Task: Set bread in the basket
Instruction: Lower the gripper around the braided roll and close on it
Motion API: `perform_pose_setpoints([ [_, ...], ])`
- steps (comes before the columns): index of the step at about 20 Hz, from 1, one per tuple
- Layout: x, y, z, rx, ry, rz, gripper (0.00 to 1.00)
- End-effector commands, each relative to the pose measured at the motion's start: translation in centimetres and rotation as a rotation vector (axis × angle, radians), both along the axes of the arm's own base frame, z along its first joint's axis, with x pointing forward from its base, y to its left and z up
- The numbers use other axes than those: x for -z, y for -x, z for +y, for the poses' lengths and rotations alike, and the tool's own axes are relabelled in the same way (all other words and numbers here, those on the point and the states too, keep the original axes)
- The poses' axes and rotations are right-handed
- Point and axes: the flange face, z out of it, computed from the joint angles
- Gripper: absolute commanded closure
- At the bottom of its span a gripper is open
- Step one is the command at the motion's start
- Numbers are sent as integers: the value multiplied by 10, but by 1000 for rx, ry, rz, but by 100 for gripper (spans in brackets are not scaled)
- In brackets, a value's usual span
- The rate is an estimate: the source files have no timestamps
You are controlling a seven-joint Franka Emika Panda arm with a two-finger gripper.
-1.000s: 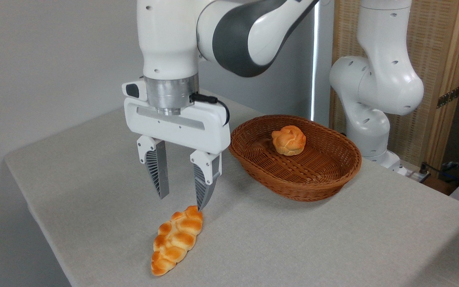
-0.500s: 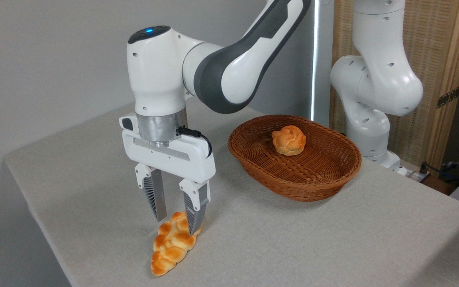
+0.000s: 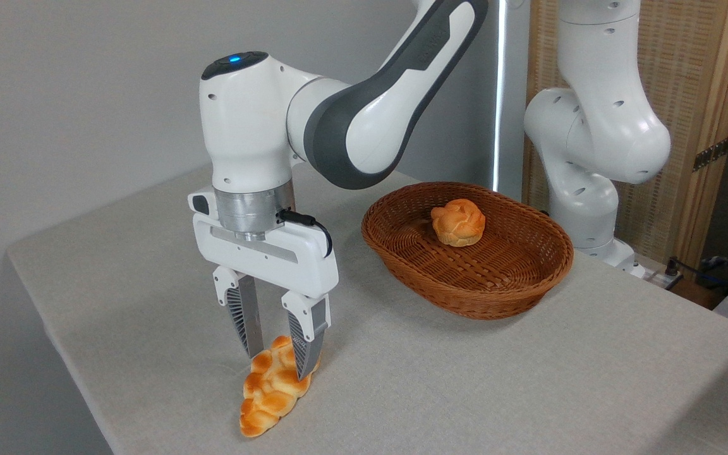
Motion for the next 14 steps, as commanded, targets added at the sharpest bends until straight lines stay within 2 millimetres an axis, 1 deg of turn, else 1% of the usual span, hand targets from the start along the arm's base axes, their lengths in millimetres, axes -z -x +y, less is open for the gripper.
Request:
perform_pose_setpoints([
  [1, 0, 0, -1, 21, -33, -17, 5],
  [9, 12, 3, -5, 38, -40, 3, 4],
  [10, 13, 4, -5, 41, -41, 6, 8],
  [12, 13, 3, -6, 42, -39, -3, 22],
  [13, 13, 2, -6, 42, -39, -6, 25],
  [14, 13, 3, -6, 48, -40, -4, 39],
])
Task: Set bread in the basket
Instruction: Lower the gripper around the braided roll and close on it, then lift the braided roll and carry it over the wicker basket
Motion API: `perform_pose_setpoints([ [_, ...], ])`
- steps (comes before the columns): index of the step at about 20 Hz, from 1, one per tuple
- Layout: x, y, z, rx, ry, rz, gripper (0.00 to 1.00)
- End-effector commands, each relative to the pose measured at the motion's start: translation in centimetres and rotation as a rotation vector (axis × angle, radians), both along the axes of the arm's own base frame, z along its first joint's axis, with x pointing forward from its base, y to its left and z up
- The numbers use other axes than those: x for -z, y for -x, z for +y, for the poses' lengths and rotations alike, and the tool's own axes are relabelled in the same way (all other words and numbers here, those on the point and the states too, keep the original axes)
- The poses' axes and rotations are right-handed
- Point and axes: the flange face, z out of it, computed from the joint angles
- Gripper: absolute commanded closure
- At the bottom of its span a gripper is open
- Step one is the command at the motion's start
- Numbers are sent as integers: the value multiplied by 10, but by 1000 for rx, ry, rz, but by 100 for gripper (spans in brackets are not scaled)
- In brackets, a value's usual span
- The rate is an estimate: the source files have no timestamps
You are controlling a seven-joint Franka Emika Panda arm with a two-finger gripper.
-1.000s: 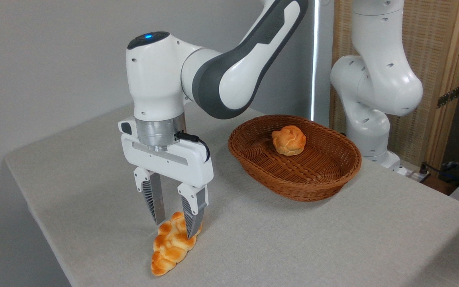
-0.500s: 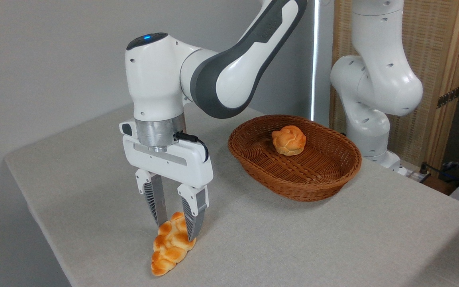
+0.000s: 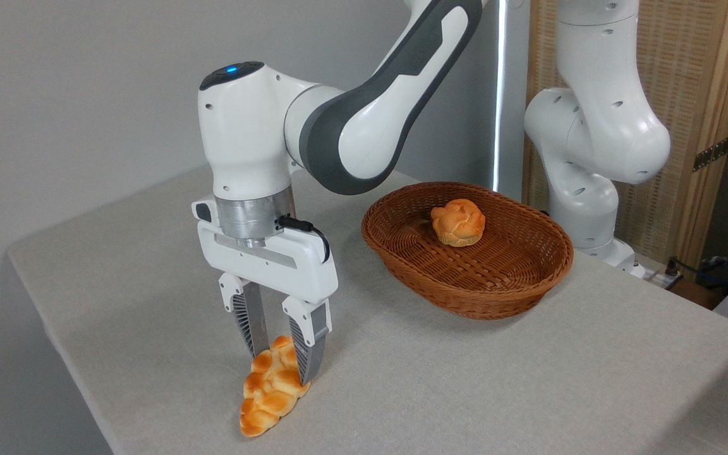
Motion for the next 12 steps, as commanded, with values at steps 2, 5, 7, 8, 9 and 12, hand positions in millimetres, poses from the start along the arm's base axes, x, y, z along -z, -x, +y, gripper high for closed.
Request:
perform_pose_setpoints([
  [2, 2, 2, -2, 47, -12, -18, 50],
  [5, 2, 2, -1, 50, -13, -16, 60],
  [7, 3, 2, -1, 56, -14, -14, 60],
  [8, 2, 2, -1, 57, -14, -15, 60],
  [9, 2, 2, -1, 63, -15, -14, 60],
  [12, -1, 3, -1, 101, -21, -5, 61],
])
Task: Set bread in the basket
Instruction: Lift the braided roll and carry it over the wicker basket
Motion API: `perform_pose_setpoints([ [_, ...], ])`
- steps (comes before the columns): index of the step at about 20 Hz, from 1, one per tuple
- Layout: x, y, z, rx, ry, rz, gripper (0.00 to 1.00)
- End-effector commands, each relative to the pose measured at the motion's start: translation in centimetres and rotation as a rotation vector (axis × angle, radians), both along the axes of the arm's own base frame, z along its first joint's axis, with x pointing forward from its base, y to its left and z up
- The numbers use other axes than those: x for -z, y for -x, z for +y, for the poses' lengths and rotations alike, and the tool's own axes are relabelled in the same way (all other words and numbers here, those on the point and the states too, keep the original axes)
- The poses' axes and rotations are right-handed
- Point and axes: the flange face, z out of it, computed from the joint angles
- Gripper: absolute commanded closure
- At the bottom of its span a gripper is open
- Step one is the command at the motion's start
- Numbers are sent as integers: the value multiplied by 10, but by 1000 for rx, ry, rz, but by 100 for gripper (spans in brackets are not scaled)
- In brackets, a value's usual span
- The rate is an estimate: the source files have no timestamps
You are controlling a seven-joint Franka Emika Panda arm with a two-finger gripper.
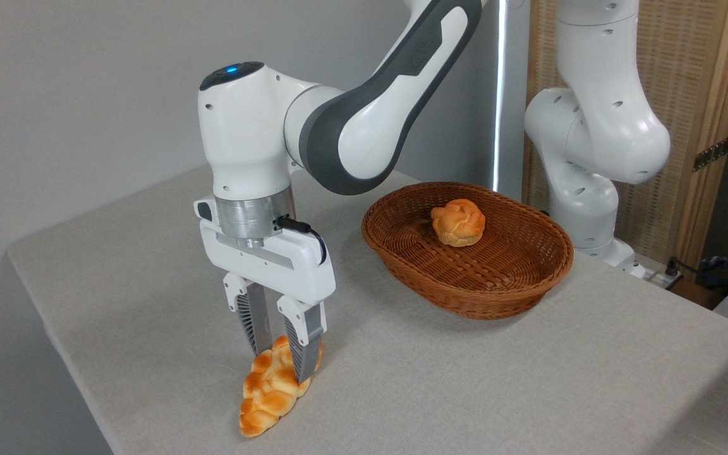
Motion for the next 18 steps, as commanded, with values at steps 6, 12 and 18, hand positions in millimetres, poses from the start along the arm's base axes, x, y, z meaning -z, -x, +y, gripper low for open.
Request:
perform_pose_setpoints([
  [6, -23, 9, 2, 49, -16, -8, 64],
  [12, -121, 60, -2, 123, 49, 46, 64],
  [18, -179, 134, -16, 309, 74, 169, 60],
])
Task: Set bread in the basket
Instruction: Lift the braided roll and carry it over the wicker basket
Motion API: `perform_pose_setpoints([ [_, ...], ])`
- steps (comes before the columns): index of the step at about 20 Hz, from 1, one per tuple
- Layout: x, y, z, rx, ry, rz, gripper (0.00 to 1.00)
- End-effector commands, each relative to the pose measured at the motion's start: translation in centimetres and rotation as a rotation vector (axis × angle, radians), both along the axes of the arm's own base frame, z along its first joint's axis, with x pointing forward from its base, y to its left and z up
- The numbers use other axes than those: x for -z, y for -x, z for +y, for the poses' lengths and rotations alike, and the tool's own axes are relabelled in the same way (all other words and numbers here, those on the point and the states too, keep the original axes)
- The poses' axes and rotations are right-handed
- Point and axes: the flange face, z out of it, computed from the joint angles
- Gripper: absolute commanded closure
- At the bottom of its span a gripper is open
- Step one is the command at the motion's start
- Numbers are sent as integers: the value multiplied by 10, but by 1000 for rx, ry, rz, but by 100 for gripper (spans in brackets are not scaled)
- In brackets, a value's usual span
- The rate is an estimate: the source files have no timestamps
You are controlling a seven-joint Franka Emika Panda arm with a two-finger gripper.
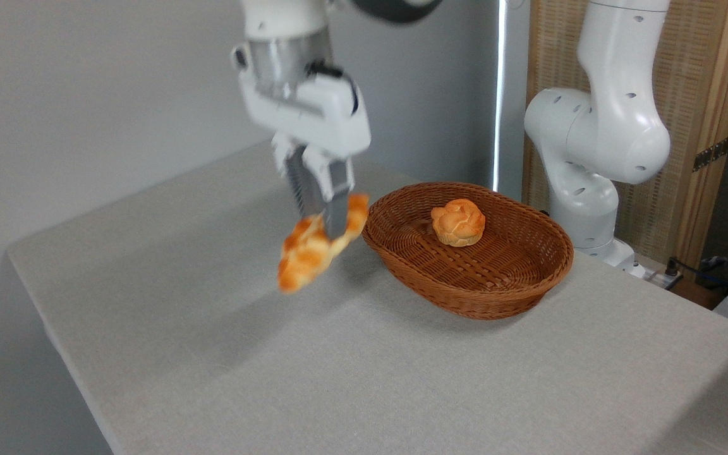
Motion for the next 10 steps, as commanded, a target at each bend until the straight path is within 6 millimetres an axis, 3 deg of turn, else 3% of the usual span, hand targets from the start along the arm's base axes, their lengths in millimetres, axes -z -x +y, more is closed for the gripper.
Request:
perform_pose_setpoints([
  [1, -22, 43, -8, 126, 8, 53, 60],
  [3, -28, 73, -2, 205, 10, 63, 58],
  [6, -16, 105, 5, 282, 9, 110, 58],
  [10, 12, 125, 10, 345, -5, 202, 55],
])
